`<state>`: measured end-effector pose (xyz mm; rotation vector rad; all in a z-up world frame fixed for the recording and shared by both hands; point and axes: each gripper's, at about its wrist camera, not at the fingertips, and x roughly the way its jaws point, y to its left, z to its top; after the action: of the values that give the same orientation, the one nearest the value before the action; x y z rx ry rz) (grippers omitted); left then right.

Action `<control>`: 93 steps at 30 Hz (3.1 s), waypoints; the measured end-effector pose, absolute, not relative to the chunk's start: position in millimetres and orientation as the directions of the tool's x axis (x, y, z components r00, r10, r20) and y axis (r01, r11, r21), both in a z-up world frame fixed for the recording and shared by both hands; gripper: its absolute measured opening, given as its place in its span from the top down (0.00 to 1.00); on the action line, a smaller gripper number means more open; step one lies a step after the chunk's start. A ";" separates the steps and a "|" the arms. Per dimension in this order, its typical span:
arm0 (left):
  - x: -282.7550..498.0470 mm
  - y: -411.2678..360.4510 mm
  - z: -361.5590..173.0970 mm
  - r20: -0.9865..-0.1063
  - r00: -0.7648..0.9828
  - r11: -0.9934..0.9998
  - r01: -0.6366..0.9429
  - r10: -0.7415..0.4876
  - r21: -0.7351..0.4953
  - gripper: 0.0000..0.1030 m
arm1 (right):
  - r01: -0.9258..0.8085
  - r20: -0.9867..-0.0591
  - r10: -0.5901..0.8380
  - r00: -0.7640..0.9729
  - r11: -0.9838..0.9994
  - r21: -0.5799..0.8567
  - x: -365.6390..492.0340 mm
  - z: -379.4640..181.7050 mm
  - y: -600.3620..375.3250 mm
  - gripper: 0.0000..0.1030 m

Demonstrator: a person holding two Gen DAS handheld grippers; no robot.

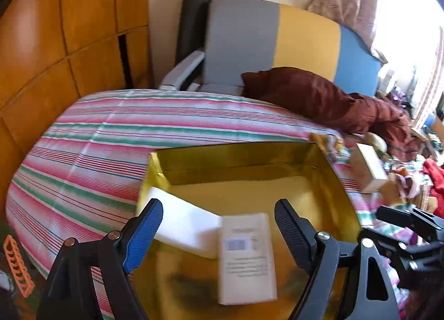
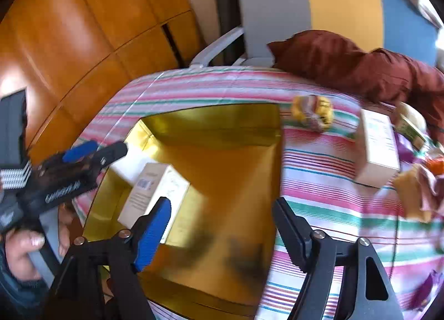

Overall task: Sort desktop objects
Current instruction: 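Carry the white sponge and white box to the gold tray and release both, then grasp a white box with the left tool while the right tool grasps a cracker pack, then carry the white box and cracker pack into the gold tray and release both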

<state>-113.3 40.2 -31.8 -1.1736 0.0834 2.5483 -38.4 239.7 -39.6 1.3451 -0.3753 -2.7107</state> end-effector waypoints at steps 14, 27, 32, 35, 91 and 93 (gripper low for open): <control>-86.2 90.7 -16.8 -0.756 -0.503 -0.887 -0.405 0.419 -0.222 0.20 | -0.350 -0.780 0.128 -0.612 -0.929 0.123 29.0 -7.1 387.1 0.17; -68.9 186.2 -12.8 -0.779 -0.398 -0.805 -0.551 0.484 -0.218 0.25 | -0.562 -0.864 0.360 -0.352 -0.820 -0.113 76.3 -54.3 525.5 0.15; -72.6 225.2 -19.1 -0.793 -0.361 -0.781 -0.587 0.491 -0.216 0.25 | -0.533 -0.868 0.375 -0.327 -0.831 -0.158 63.3 -71.8 528.5 0.23; -77.9 246.7 -26.0 -0.805 -0.340 -0.769 -0.604 0.486 -0.209 0.25 | -0.519 -0.863 0.402 -0.306 -0.830 -0.203 57.5 -77.4 528.6 0.30; -58.9 224.6 -10.8 -0.766 -0.403 -0.785 -0.583 0.501 -0.207 0.51 | -0.368 -0.775 0.090 -0.625 -0.910 0.191 68.1 -29.7 508.8 0.70; -58.0 208.7 -8.9 -0.761 -0.416 -0.796 -0.568 0.497 -0.209 0.51 | -0.342 -0.771 0.066 -0.634 -0.918 0.202 65.6 -25.6 498.2 0.70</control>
<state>-58.0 208.7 -8.9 -1.1520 0.1062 2.2130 65.6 498.2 -25.6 1.3997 -0.5674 -3.0146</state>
